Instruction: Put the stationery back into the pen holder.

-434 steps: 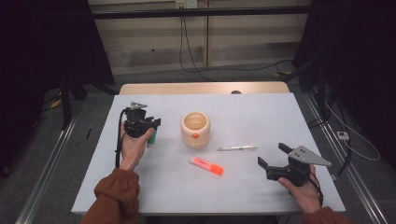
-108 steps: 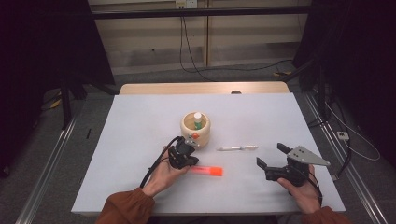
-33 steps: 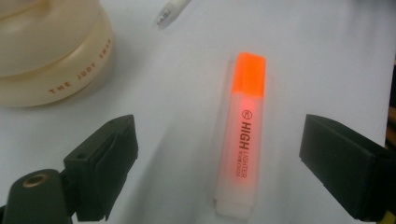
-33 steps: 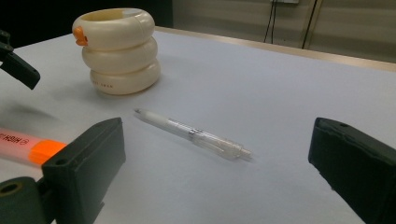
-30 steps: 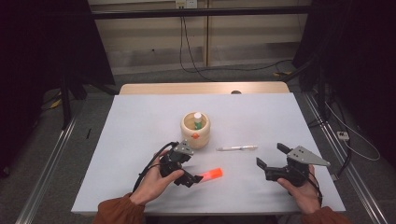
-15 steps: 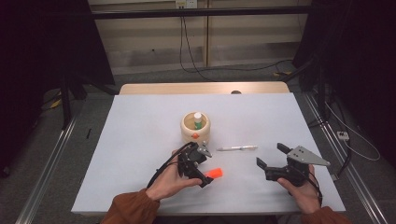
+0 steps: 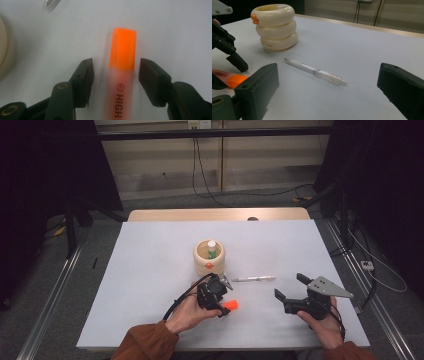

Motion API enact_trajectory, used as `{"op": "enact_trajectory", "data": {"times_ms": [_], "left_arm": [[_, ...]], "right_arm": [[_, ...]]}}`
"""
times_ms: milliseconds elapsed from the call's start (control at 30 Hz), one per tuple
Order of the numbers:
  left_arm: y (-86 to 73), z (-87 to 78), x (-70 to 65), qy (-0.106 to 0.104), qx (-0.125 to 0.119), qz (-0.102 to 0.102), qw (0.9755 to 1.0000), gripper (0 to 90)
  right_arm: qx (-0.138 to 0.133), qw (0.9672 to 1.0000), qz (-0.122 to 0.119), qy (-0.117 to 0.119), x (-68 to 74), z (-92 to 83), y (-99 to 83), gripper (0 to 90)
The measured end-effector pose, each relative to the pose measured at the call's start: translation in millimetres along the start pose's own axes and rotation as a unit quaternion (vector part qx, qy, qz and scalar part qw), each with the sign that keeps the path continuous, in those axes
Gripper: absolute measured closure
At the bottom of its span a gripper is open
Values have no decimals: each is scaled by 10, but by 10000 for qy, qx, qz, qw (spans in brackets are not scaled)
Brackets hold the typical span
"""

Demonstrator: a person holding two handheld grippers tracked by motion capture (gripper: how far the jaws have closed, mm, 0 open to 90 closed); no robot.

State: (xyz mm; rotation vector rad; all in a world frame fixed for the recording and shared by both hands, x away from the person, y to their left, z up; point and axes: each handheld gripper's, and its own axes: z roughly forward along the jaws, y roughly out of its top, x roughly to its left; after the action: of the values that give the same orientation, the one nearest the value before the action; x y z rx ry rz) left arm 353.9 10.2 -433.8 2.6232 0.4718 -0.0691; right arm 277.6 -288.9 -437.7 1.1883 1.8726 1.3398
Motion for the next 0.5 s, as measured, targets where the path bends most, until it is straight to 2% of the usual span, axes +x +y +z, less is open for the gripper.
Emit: {"op": "enact_trajectory", "data": {"times_ms": [33,67,100,267,300,367,500], "left_arm": [[2,-6,0,24,60,84,9999,465],[-1,2,-18,37,4,27,10000,465],[1,-2,-33,185,78,82,9998,466],[9,7,-57,179,85,120,9997,498],[19,-1,-66,310,176,130,9993,502],[23,11,-68,190,116,127,9997,513],[39,7,-74,159,190,145,9996,562]], "right_arm": [[-7,10000,18,-1,2,0,1,34],[-9,10000,20,-10,3,-1,1,34],[-12,10000,18,-13,3,-1,1,34],[0,10000,-2,-3,3,1,1,34],[-1,10000,-1,-3,3,0,1,34],[-1,10000,-3,-6,3,1,1,34],[-4,10000,9,-10,4,3,1,34]]}}
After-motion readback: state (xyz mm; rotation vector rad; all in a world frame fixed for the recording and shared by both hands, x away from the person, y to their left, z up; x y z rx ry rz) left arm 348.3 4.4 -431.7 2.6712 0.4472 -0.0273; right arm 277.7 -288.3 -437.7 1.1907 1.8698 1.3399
